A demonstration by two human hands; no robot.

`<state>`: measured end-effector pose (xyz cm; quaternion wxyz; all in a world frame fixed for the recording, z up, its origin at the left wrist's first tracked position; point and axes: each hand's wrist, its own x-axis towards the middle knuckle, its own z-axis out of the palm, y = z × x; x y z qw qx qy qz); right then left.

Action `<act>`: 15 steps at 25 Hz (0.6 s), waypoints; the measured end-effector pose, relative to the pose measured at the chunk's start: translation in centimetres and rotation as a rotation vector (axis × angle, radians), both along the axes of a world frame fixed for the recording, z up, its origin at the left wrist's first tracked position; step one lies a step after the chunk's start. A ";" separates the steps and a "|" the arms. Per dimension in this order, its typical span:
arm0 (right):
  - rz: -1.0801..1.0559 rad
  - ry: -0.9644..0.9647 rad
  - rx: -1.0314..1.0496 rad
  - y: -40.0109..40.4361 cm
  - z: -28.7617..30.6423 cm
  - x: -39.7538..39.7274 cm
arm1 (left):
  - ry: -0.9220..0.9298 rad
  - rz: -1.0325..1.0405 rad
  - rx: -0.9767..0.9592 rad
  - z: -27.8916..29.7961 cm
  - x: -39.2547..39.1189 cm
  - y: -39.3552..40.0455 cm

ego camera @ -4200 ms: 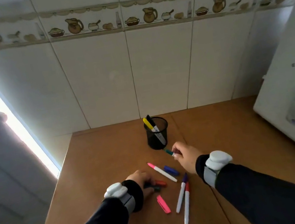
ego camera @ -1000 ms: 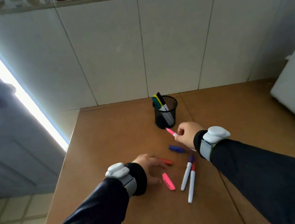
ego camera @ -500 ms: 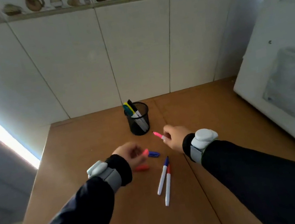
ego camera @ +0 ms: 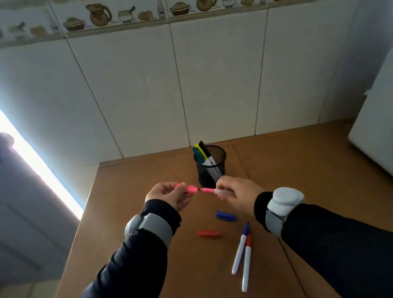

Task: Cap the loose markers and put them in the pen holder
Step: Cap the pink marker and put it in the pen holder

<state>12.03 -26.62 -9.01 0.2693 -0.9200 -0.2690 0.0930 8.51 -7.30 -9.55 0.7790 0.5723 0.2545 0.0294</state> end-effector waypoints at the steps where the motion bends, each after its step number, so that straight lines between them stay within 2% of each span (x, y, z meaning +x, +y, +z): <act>1: -0.002 -0.004 0.003 0.1 -0.1 0.1 | 0.000 -0.004 0.009 0.0 -0.1 0.2; 5: -0.002 -0.012 0.004 0.5 -0.5 0.1 | 0.012 0.005 -0.002 0.0 -0.1 0.6; 10: 0.032 -0.034 0.018 1.7 -0.1 -0.1 | 0.013 -0.080 0.135 -0.2 -0.1 -1.1; 15: 0.000 0.086 0.052 2.3 0.9 0.5 | -0.057 -0.190 0.237 0.8 0.7 -0.5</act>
